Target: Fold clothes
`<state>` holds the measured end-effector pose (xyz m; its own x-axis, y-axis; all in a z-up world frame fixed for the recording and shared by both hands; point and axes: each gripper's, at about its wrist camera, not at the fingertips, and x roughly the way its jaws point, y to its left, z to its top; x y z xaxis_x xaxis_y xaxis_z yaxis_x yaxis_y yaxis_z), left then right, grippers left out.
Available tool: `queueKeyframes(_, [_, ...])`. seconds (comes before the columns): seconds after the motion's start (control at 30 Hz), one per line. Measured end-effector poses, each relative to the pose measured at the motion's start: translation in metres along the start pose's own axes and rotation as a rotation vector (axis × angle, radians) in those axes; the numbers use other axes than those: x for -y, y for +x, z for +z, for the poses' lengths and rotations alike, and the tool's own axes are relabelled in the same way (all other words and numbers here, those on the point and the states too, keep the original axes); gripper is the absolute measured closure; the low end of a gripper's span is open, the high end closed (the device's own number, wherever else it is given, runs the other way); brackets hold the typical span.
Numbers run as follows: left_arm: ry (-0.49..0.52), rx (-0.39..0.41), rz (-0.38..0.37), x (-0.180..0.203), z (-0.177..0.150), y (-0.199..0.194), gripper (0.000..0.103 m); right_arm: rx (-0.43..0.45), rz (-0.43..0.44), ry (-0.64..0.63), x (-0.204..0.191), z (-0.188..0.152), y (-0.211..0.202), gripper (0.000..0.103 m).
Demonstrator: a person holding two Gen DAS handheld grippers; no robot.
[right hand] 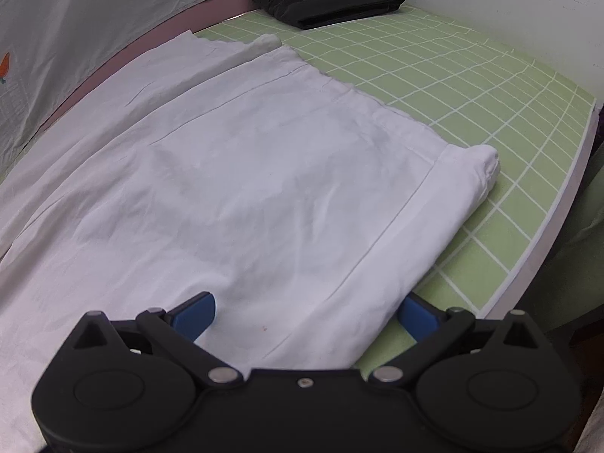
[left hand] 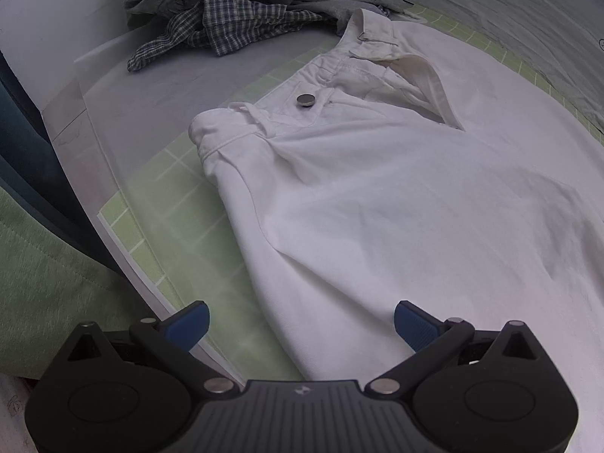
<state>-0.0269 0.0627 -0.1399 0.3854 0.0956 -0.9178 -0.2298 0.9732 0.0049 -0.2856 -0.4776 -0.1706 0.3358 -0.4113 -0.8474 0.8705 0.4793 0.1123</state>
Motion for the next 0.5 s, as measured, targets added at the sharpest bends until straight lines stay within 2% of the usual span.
queueKeyframes(0.17, [-0.014, -0.006, 0.000, -0.013, 0.015, 0.014, 0.000, 0.007, -0.037, 0.041, -0.003, 0.001, 0.002, 0.000])
queueKeyframes(0.33, [-0.045, 0.001, -0.017, -0.021, 0.027, 0.021, 0.002, 0.005, -0.034, 0.102, 0.000, 0.005, 0.001, 0.000])
queueKeyframes(0.4, [-0.057, 0.009, -0.022, -0.023, 0.030, 0.023, 0.008, 0.004, -0.020, 0.139, 0.004, 0.007, 0.000, 0.000])
queueKeyframes(0.47, [-0.076, 0.011, -0.028, -0.026, 0.033, 0.025, 0.019, 0.005, -0.006, 0.179, 0.009, 0.008, -0.001, 0.000])
queueKeyframes(0.5, [-0.087, 0.011, -0.033, -0.028, 0.034, 0.026, 0.021, 0.008, 0.000, 0.204, 0.011, 0.009, -0.001, 0.000])
